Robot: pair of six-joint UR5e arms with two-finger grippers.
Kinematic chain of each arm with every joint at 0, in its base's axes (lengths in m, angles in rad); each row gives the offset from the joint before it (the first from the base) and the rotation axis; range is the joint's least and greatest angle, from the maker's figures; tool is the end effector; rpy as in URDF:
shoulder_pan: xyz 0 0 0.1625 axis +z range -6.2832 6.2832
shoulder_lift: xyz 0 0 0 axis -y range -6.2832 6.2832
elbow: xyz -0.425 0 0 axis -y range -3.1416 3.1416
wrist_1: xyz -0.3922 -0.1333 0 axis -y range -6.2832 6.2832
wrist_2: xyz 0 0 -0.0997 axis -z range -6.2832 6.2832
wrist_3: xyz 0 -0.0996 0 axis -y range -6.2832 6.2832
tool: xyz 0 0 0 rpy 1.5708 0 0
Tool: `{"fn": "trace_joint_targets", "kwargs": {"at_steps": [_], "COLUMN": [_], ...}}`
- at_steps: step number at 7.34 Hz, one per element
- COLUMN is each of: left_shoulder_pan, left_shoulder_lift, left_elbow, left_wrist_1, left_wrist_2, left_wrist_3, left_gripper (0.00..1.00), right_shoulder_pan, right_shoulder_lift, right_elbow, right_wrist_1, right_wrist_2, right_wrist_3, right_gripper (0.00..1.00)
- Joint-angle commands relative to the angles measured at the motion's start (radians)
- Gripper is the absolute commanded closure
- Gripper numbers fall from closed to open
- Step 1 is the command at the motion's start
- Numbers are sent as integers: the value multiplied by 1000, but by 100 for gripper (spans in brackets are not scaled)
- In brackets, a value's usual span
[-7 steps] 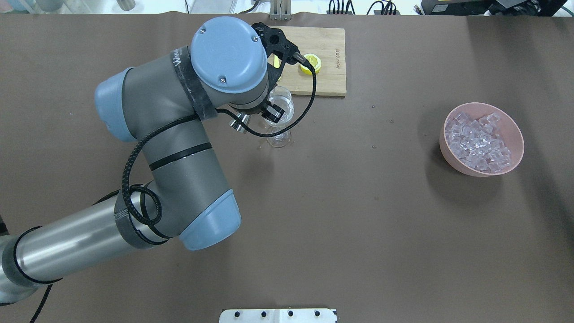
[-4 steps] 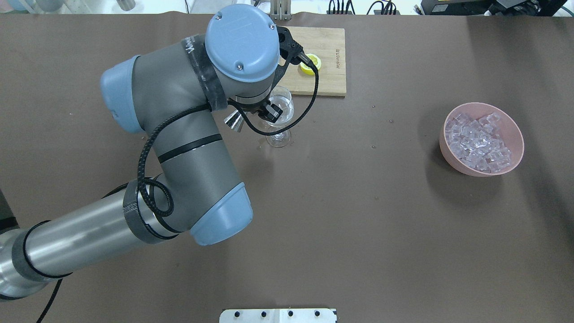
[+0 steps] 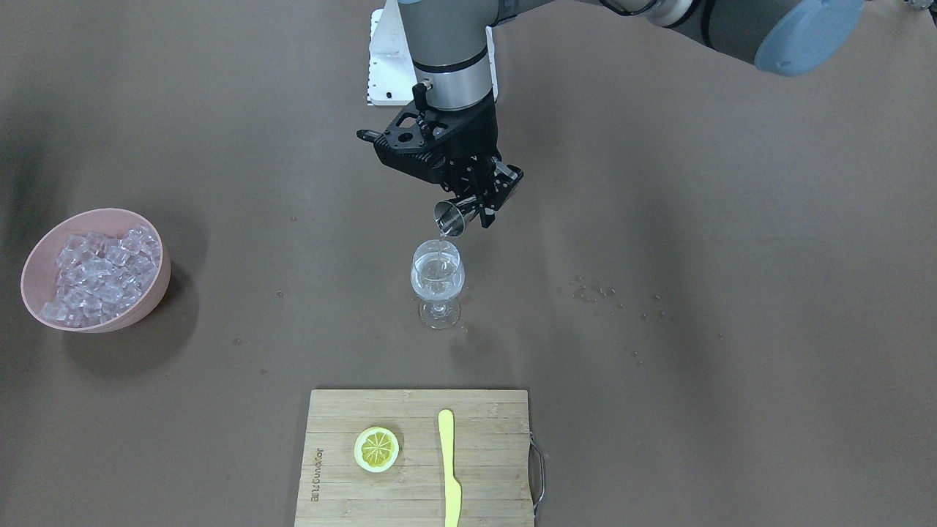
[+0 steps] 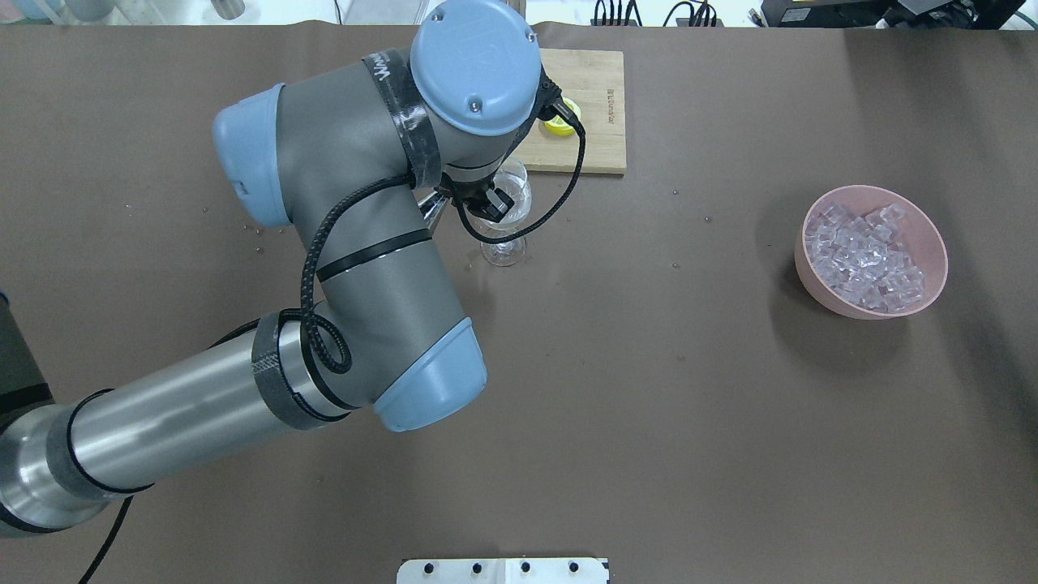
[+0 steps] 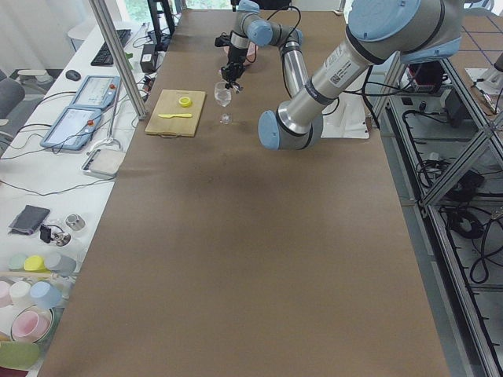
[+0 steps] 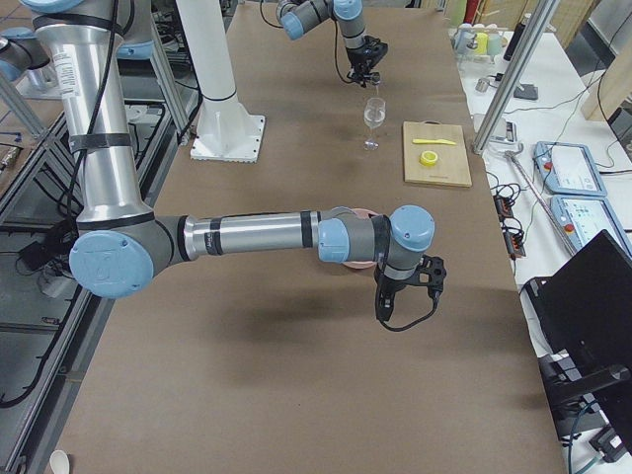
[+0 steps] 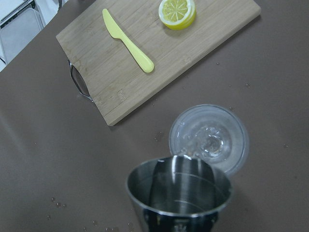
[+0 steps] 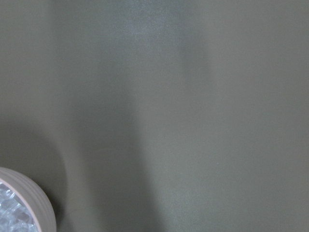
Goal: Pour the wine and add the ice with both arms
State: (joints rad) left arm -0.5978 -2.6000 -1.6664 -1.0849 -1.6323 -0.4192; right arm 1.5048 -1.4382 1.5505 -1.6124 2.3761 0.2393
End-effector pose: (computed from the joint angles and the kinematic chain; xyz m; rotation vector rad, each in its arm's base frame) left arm 0.4844 -0.4837 0.0481 0.4581 0.4613 0.5541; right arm 0.0251 -0.5531 0.6016 -0.0564 -0.8064 0.1353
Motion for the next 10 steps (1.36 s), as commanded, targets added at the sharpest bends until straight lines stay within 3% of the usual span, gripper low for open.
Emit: {"fn": "trace_joint_targets", "kwargs": {"at_steps": [1,3,7,10], "left_shoulder_pan": [0,1,4,7], "left_shoulder_lift": [-47,-101,-149,-173], "left_elbow": [37,128,163,195], "left_wrist_1": [88,118,270,277], "left_wrist_2": [5,11,107,117], "left_wrist_3": [66,79,257,266], "left_gripper": [100,100,100,100], "right_shoulder_pan": [0,0,0,0], "right_shoulder_lift": [1,1,1,1], "right_elbow": [3,5,7,8], "right_wrist_1": [0,0,0,0], "right_wrist_2": [0,0,2,8], "right_wrist_3": [-1,0,0,0], "right_gripper": [0,0,0,0]}}
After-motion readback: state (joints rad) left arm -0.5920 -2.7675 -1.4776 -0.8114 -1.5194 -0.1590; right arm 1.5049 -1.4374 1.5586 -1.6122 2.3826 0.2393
